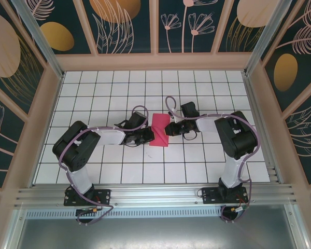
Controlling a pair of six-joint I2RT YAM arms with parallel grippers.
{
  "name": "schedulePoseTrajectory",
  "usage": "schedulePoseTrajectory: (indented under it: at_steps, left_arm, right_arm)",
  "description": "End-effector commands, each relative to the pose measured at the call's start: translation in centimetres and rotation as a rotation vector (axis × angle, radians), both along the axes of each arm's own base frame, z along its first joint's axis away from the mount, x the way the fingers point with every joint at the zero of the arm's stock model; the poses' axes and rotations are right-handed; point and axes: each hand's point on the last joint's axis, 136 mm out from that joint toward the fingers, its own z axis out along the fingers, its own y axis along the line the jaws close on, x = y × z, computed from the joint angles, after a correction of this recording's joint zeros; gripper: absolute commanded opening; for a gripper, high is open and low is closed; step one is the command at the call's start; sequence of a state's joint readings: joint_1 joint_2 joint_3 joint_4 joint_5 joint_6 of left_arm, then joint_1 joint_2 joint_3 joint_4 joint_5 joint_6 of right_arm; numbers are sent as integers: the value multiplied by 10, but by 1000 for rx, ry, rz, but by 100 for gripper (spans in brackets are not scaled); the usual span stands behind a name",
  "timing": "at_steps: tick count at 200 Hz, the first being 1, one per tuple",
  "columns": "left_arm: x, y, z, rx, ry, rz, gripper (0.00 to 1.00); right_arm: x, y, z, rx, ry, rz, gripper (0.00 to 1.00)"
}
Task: Fold a paper plane with a square sheet of paper (pick it up from the middle)
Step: Fold the triangle a second time at the center of the table.
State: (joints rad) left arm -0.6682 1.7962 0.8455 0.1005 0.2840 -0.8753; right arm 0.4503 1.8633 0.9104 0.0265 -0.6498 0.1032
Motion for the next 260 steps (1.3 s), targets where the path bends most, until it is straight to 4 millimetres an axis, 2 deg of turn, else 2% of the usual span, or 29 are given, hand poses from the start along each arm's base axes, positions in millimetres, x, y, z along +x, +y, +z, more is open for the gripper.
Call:
schedulePoseTrajectory:
  at_steps: [1, 43, 78, 112, 130, 192, 233, 260]
  left_arm:
    - [-9, 9, -18, 66, 45, -7, 10]
    - [-6, 7, -13, 55, 35, -5, 11]
    - [1, 0, 1, 30, 3, -8, 13]
    - [6, -3, 10, 19, -17, -11, 14]
    - [6, -2, 9, 23, -16, -12, 12]
    - [1, 5, -6, 72, 15, -12, 9]
    - [-2, 9, -13, 96, 25, -13, 9]
    - [-2, 10, -14, 99, 24, -11, 9]
  right_arm:
    - [6, -1, 7, 6, -35, -9, 14]
    - [5, -5, -5, -42, -26, -21, 14]
    - [0, -8, -22, -102, -4, -15, 14]
    - [-5, -4, -23, -102, 0, 0, 14]
    - [-3, -3, -22, -105, -1, -3, 14]
    - [3, 12, 6, -38, -35, 28, 15]
    - [6, 9, 2, -65, -39, 20, 15]
    - [6, 3, -10, -110, -32, 10, 14]
